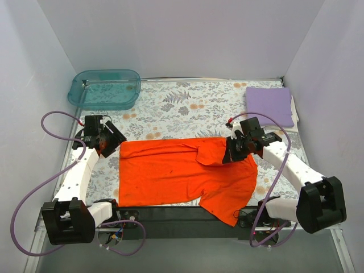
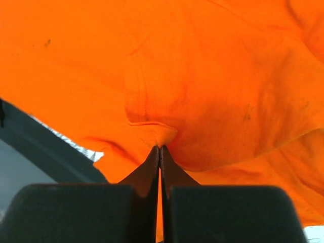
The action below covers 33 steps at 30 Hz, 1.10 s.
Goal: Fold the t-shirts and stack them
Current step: Fold the tshirt
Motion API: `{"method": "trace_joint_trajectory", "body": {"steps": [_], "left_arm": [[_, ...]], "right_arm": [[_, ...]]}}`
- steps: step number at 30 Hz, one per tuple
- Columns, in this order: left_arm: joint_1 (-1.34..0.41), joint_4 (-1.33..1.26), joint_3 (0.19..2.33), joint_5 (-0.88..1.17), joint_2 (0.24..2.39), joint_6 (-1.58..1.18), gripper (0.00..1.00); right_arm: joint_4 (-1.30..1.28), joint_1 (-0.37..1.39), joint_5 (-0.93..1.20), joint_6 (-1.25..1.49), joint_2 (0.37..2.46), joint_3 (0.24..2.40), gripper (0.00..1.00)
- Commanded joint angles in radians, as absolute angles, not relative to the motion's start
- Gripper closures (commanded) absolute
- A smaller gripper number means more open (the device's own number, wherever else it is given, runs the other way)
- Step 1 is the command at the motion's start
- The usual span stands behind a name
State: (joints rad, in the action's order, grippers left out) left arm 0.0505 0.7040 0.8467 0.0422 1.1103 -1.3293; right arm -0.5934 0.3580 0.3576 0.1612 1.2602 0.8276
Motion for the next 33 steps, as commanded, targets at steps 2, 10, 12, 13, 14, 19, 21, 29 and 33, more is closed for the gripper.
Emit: {"method": "trace_joint_trajectory", "body": {"steps": [2,10,12,13,14,19,21,29,33], "left_arm": [[0.054,0.716,0.902,0.015,1.124,-1.345,0.39],[0.054,0.710,0.882,0.028,1.127,-1.344,0.39],[0.054,0.710,0.882,0.034,1.124,-1.348,0.39],[0.054,0.710,0.881,0.041,1.120,-1.351,0.39],[0.054,0.710,0.879,0.044,1.118,-1.353,0.39],[0.054,0.700,0.871,0.054,1.131,-1.361,0.39],[0.054,0.696,0.861,0.055,1.149,-1.371,0.39],[0.054,0.658,0.812,0.041,1.173,-1.445,0.39],[0.054,0.627,0.782,0.012,1.183,-1.477,0.42]], "right_arm": [[-0.603,0.367,0.449,0.202,1.180,0.779,0.99],[-0.603,0.370,0.518,0.204,1.138,0.681,0.97],[-0.606,0.370,0.528,0.199,1.129,0.660,0.96],[-0.609,0.370,0.531,0.198,1.124,0.649,0.95],[-0.612,0.370,0.532,0.201,1.118,0.628,0.95],[-0.626,0.370,0.502,0.212,1.109,0.610,0.80],[-0.652,0.370,0.441,0.212,1.109,0.646,0.68],[-0.653,0.371,0.313,0.175,1.146,0.845,0.53],[-0.603,0.373,0.330,0.134,1.196,0.907,0.52]]}}
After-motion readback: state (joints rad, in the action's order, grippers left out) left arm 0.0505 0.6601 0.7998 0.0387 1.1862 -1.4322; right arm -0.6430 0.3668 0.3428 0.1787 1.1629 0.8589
